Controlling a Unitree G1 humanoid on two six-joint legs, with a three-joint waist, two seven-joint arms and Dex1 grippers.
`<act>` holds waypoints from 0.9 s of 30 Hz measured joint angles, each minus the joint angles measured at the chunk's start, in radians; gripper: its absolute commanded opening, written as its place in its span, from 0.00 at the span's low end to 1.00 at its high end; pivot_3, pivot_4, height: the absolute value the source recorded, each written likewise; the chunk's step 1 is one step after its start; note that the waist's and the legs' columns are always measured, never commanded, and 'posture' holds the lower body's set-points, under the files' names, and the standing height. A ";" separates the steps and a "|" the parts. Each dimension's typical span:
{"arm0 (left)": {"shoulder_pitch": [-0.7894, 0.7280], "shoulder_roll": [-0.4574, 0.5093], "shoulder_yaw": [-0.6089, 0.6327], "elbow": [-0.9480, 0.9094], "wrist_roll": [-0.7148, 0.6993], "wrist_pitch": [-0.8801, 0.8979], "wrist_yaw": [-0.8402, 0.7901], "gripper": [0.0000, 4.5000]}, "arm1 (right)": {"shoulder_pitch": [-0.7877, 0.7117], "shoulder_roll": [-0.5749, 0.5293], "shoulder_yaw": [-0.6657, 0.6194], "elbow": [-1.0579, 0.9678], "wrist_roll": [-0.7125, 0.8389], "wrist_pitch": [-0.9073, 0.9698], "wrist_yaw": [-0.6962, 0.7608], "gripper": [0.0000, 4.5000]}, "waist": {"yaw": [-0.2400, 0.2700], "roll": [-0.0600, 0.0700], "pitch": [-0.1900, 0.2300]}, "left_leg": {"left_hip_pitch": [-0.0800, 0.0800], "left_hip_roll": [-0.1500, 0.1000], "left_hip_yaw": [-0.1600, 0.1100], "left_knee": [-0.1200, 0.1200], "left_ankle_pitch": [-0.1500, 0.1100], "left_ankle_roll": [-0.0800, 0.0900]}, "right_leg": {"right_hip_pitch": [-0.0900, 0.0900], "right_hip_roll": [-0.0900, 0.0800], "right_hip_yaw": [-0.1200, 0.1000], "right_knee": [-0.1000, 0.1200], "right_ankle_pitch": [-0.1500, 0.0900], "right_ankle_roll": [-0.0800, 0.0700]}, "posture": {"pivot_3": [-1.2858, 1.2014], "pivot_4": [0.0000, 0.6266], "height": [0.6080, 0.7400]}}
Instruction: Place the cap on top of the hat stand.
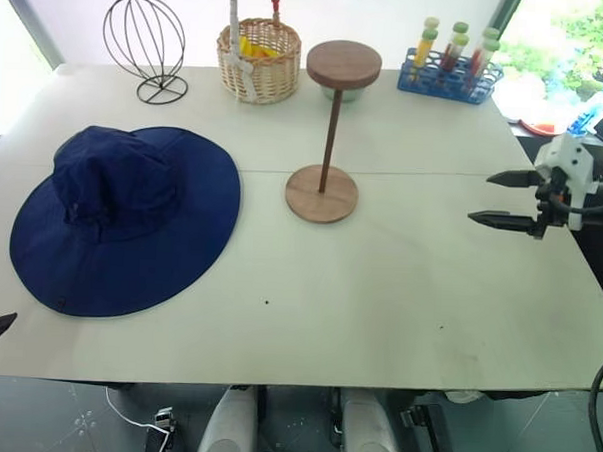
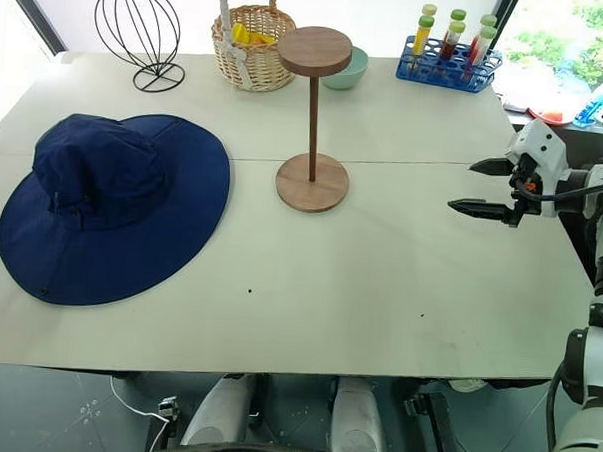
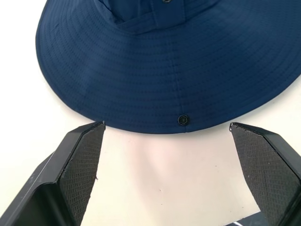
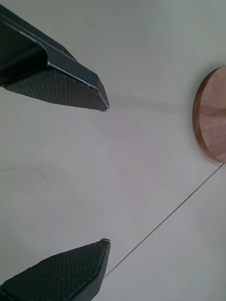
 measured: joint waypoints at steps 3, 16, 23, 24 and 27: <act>-0.019 0.003 0.000 0.004 0.000 -0.001 -0.002 0.99 | 0.018 0.000 0.000 0.000 0.000 0.000 0.001 1.00 | 0.001 0.000 0.000 | 0.000 0.000 0.000 0.000 0.000 0.000 | 0.000 0.000 0.000 0.001 0.000 0.000 | 0.52 0.24 0.99; -0.080 0.022 -0.017 -0.033 0.003 0.016 -0.003 0.99 | 0.022 0.000 -0.015 -0.001 0.026 0.022 -0.004 1.00 | -0.001 0.000 0.000 | 0.001 0.000 0.001 0.002 0.001 -0.001 | 0.000 0.000 0.001 0.004 0.000 0.000 | 0.52 0.24 0.99; -0.029 0.001 -0.081 -0.275 0.072 -0.058 0.003 0.99 | 0.104 -0.001 -0.053 -0.308 0.160 0.205 0.050 1.00 | 0.002 0.000 0.000 | 0.002 0.002 0.003 0.002 0.001 -0.001 | 0.000 0.001 0.004 0.005 0.000 0.000 | 0.52 0.24 0.99; -0.007 -0.009 -0.100 -0.319 0.098 -0.083 0.003 0.99 | 0.142 -0.001 -0.064 -0.400 0.203 0.257 0.058 1.00 | 0.003 0.000 0.000 | 0.002 0.002 0.004 0.002 0.001 -0.001 | 0.000 0.002 0.004 0.005 0.000 0.000 | 0.52 0.24 0.99; 0.036 -0.033 -0.138 -0.387 0.168 -0.158 0.004 0.99 | 0.239 -0.004 -0.081 -0.622 0.302 0.389 0.059 1.00 | 0.006 0.000 0.000 | 0.003 0.004 0.006 0.002 0.001 -0.001 | 0.000 0.003 0.005 0.005 0.000 0.000 | 0.52 0.24 0.99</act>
